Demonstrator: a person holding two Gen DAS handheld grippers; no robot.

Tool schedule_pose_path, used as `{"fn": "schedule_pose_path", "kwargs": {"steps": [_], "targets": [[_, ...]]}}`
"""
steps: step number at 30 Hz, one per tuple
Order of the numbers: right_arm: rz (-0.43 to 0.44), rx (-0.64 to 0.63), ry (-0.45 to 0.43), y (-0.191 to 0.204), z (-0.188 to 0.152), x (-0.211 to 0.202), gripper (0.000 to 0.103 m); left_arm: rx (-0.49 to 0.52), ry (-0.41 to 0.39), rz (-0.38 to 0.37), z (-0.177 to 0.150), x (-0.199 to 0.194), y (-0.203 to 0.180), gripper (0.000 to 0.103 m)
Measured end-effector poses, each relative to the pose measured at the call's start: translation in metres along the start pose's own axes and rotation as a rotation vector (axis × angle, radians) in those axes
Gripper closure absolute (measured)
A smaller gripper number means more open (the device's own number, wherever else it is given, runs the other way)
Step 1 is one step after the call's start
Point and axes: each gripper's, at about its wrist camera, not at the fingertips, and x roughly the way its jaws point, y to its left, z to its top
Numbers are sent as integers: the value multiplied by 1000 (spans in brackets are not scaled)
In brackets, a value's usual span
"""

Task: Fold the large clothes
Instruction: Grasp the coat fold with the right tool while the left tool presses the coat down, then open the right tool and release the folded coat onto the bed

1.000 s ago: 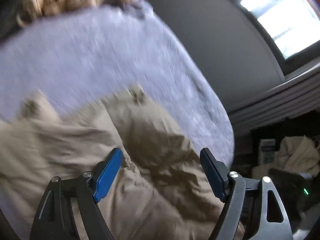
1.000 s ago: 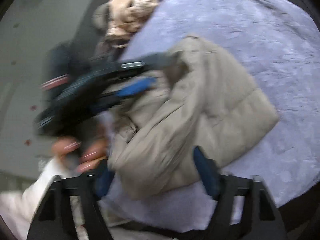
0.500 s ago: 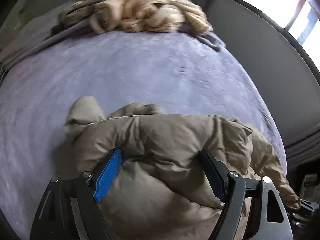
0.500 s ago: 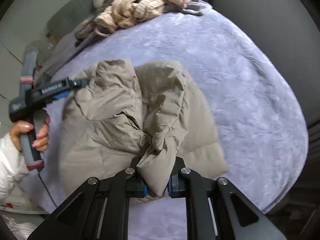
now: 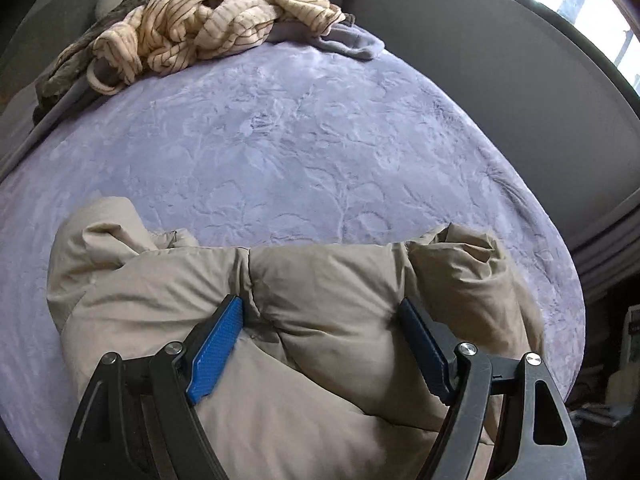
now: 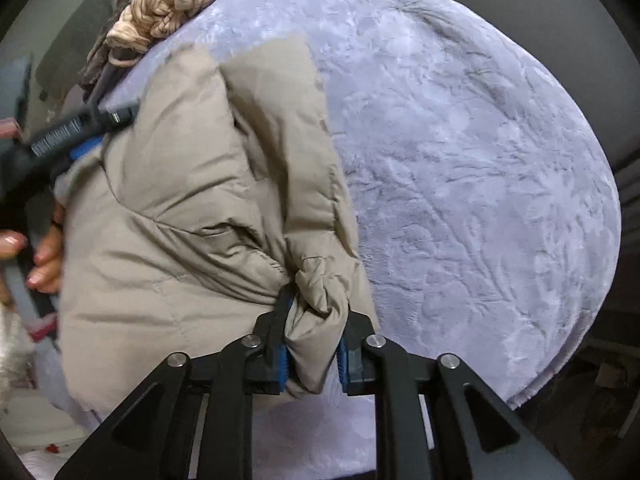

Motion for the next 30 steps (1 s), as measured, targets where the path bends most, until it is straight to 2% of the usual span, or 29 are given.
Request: {"fn": "schedule_pose_path", "kwargs": {"steps": [1, 5, 6, 7, 10, 12, 14, 18, 21, 25, 30], "targets": [[5, 3, -8, -2, 2, -7, 75, -9, 5, 3, 0, 0, 4, 23], [72, -18, -105, -7, 14, -51, 66, -19, 7, 9, -3, 2, 7, 23], [96, -30, -115, -6, 19, -56, 58, -16, 6, 13, -3, 2, 6, 23], [124, -49, -113, -2, 24, -58, 55, -10, 6, 22, -4, 2, 5, 23], [148, -128, -42, 17, 33, -38, 55, -16, 13, 42, -4, -2, 4, 23], [108, -164, 58, 25, 29, -6, 56, -37, 17, 53, -3, -11, 7, 23], [76, -174, 122, 24, 20, 16, 57, -64, 9, 55, -7, -31, 12, 23], [102, -157, 142, 17, 11, 24, 58, -98, -6, 72, -27, -70, 24, 23], [112, -155, 158, 13, 12, 28, 58, -159, 17, 81, -57, -96, 36, 23], [96, -164, 174, 12, 6, 33, 58, -235, 65, 92, -92, -113, 46, 23], [56, -148, 175, 16, 0, 32, 58, -282, 89, 85, -125, -121, 54, 23]]}}
